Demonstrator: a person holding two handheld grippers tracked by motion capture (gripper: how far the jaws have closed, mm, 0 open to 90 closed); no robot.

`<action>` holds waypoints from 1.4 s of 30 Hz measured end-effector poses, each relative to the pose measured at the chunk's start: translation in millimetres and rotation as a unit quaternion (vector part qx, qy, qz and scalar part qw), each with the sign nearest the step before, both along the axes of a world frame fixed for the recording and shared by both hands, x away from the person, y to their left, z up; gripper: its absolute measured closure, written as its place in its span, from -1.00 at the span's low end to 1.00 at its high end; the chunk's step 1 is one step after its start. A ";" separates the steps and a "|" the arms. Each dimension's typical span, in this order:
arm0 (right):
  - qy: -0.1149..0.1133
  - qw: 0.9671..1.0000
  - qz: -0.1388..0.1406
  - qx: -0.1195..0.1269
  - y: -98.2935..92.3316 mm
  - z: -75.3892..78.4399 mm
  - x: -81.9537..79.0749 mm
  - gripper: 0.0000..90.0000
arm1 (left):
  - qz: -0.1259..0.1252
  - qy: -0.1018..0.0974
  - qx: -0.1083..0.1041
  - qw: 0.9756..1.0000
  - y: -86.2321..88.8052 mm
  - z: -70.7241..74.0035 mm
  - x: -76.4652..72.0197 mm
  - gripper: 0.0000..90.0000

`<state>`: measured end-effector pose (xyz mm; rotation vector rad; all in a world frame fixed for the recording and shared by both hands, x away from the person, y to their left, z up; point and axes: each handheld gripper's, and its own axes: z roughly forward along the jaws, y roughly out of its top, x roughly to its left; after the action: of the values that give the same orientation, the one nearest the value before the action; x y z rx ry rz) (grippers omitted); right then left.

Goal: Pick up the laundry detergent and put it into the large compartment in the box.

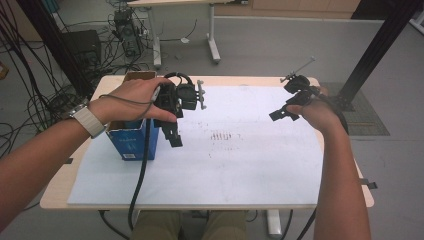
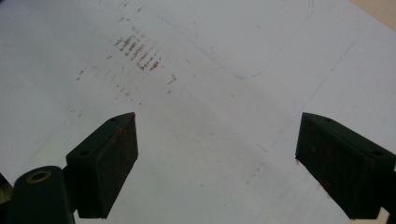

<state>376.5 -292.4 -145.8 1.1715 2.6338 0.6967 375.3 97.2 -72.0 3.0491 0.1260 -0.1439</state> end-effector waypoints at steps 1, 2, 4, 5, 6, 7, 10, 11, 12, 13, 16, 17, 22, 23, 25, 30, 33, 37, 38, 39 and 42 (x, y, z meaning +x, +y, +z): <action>0.001 1.000 0.000 0.000 0.2 -0.6 0.3 -0.71 | -0.001 0.001 -0.002 1.000 0.3 -1.8 -0.4 -0.86; 0.002 1.000 0.000 0.001 0.6 -1.1 0.7 -0.71 | -0.002 0.000 -0.002 1.000 0.2 -2.5 -0.8 -0.86; 0.003 1.000 0.001 0.000 1.0 -1.8 1.0 -0.71 | -0.002 0.002 -0.004 1.000 0.6 -4.3 -0.2 -0.86; 0.003 1.000 0.001 0.000 0.9 -2.0 1.1 -0.71 | -0.002 0.002 -0.005 1.000 0.8 -4.8 0.0 -0.86; 0.002 1.000 0.001 0.000 0.7 -2.1 1.4 -0.71 | -0.003 0.001 -0.006 1.000 1.1 -5.4 -0.4 -0.86; 0.002 1.000 0.000 0.000 0.7 -2.0 1.3 -0.71 | -0.003 0.002 -0.007 1.000 1.5 -6.1 -0.4 -0.86; 0.002 1.000 0.000 0.001 1.1 -2.1 1.3 -0.71 | -0.004 -0.002 -0.008 1.000 2.0 -7.6 -1.8 -0.86; 0.002 1.000 0.000 0.000 1.6 -2.1 1.5 -0.71 | -0.004 0.000 -0.008 1.000 2.0 -8.3 -1.4 -0.86; 0.002 1.000 0.000 0.001 1.7 -2.4 1.6 -0.71 | -0.004 -0.001 -0.008 1.000 2.1 -8.9 -1.9 -0.86; 0.002 1.000 0.000 0.001 1.8 -2.6 1.7 -0.71 | -0.005 -0.001 -0.008 1.000 1.7 -9.4 -2.4 -0.86; 0.002 1.000 0.000 0.002 2.4 -2.9 1.9 -0.71 | -0.007 0.001 -0.004 1.000 0.3 -11.2 -3.1 -0.86; 0.002 1.000 0.000 0.002 2.5 -3.1 2.0 -0.71 | -0.007 0.001 -0.005 1.000 0.9 -11.5 -3.0 -0.86; 0.001 1.000 0.001 0.001 3.7 -2.5 2.1 -0.71 | -0.005 0.001 -0.009 1.000 3.6 -12.0 -4.6 -0.86; 0.000 1.000 0.001 0.001 3.5 -2.4 2.1 -0.71 | -0.004 0.000 -0.010 1.000 4.0 -12.5 -4.7 -0.86; 0.000 1.000 0.000 0.001 3.5 -2.4 1.9 -0.72 | -0.004 0.000 -0.011 1.000 4.3 -13.2 -4.9 -0.86; 0.000 1.000 0.001 0.001 4.0 -2.7 1.2 -0.72 | -0.004 0.000 -0.007 1.000 3.2 -14.2 -5.6 -0.86; 0.001 1.000 0.001 0.000 4.8 -2.6 1.2 -0.72 | -0.004 0.001 -0.009 1.000 4.4 -14.1 -5.3 -0.86; 0.000 1.000 0.002 -0.001 6.1 -2.9 1.4 -0.72 | -0.004 0.001 -0.010 1.000 4.8 -15.7 -5.2 -0.86; 0.001 1.000 0.002 0.000 6.5 -3.1 1.5 -0.72 | -0.004 0.002 -0.010 1.000 5.1 -16.2 -4.7 -0.86; 0.002 1.000 0.001 0.000 6.9 -3.3 1.5 -0.72 | -0.004 0.001 -0.011 1.000 5.3 -16.6 -4.6 -0.86; 0.002 1.000 0.002 0.000 7.2 -4.5 1.7 -0.72 | -0.004 0.001 -0.013 1.000 6.1 -17.4 -3.6 -0.86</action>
<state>378.2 -285.2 -150.3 1.1703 2.6406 0.6965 371.6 103.3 -89.4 3.0249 0.1118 -0.1484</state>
